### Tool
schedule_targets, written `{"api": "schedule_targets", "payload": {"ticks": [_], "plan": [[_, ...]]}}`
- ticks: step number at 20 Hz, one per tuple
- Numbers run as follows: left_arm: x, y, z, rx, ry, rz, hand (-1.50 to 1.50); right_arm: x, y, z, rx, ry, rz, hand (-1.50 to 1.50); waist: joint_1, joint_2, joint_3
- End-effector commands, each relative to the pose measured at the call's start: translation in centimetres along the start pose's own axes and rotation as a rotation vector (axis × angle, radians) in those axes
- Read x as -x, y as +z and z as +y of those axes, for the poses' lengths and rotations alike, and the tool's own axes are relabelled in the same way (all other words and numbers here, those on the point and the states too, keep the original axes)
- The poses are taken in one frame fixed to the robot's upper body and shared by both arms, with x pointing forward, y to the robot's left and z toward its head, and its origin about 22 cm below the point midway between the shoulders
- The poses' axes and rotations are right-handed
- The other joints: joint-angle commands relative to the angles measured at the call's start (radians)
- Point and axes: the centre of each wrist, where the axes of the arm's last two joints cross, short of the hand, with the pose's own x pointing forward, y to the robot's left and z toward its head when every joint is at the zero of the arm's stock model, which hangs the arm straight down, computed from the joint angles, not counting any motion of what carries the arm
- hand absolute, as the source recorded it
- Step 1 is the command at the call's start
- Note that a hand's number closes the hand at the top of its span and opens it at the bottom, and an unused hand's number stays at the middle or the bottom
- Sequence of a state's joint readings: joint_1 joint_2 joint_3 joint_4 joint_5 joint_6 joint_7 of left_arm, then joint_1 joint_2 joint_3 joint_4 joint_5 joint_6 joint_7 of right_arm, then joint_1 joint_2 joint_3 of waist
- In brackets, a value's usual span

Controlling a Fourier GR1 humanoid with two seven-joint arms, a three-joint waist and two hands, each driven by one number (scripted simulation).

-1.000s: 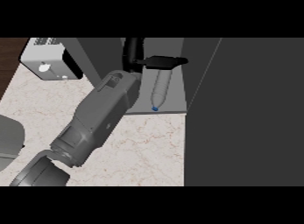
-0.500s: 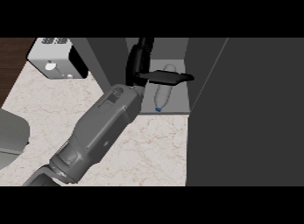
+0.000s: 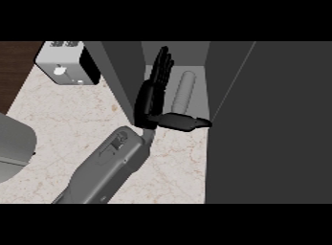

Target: Pick up the bottled water, place it into the cabinet and close the cabinet

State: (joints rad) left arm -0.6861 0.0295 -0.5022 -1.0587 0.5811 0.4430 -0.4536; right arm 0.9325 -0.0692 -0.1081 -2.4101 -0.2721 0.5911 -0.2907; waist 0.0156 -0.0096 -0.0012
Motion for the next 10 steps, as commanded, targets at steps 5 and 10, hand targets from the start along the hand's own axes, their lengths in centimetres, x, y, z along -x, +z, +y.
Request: {"api": "schedule_targets", "payload": {"ticks": [5,10], "plan": [[-1.7,6.4,0.9,0.004,0.074,0.029,-1.50,-4.2,-1.2,1.6,-0.080,0.061,-0.029,-1.50,-0.011,0.001,0.000],[-3.1,9.5,3.2,-0.011,0.057,0.018,-1.50,-2.8,-2.0,1.2,-0.301,0.022,0.082,1.50,0.002,0.002,0.000]]}}
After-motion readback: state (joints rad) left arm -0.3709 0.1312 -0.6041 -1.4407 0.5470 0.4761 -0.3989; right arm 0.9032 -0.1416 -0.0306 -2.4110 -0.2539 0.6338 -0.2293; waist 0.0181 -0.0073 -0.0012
